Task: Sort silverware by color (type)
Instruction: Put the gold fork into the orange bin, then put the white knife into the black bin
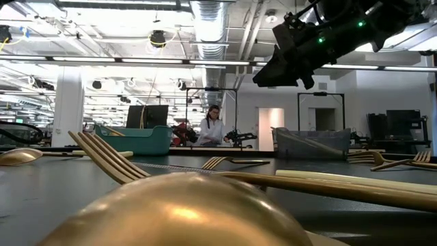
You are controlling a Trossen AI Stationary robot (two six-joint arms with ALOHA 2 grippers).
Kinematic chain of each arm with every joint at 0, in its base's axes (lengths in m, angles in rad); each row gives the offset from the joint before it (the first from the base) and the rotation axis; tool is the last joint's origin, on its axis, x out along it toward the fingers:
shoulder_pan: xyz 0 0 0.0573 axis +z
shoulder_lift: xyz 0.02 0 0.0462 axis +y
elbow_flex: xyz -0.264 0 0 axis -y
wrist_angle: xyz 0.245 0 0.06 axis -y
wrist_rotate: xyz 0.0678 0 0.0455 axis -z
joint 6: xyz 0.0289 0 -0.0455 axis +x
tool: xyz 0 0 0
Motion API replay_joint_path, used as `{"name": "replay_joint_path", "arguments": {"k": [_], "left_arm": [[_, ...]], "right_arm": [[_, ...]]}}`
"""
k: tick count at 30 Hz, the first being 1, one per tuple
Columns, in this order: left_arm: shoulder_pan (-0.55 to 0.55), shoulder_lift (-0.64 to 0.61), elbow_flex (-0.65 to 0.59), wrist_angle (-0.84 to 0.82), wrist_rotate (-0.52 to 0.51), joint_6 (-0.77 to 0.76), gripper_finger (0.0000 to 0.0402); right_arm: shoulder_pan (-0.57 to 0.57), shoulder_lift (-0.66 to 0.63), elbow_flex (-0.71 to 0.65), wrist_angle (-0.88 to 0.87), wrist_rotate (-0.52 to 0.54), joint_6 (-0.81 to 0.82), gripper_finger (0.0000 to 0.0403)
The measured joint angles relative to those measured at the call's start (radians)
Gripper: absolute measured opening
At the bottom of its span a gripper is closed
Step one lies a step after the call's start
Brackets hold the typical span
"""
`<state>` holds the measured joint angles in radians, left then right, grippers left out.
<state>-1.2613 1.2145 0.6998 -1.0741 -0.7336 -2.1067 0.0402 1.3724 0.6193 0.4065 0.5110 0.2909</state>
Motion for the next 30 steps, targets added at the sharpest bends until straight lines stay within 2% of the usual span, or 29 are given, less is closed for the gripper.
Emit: {"name": "replay_joint_path", "arguments": {"k": [5,11,16,22,26,30], "left_arm": [[0.032,-0.009,0.078,-0.208,-0.055,-0.009,0.0165],[0.081,-0.009,0.157,-0.374,0.043,-0.004,0.0166],[0.152,-0.012,0.140,-0.423,-0.105,0.047,0.0164],[0.372,-0.053,0.127,-0.338,-0.056,0.355,0.0146],[0.539,-0.097,0.127,-0.187,-0.037,0.702,0.0138],[0.722,-0.133,0.127,-0.077,0.044,1.032,0.0138]], "right_arm": [[0.000,0.000,0.000,0.000,-0.011,0.005,0.0134],[0.012,0.000,0.000,-0.005,-0.019,0.016,0.0134],[0.012,0.006,0.000,-0.003,-0.019,0.016,0.0134],[0.012,0.006,0.000,0.000,-0.019,0.016,0.0134],[0.012,0.006,0.000,0.001,-0.019,0.016,0.0134],[0.011,0.006,0.000,0.000,-0.019,0.016,0.0134]]}}
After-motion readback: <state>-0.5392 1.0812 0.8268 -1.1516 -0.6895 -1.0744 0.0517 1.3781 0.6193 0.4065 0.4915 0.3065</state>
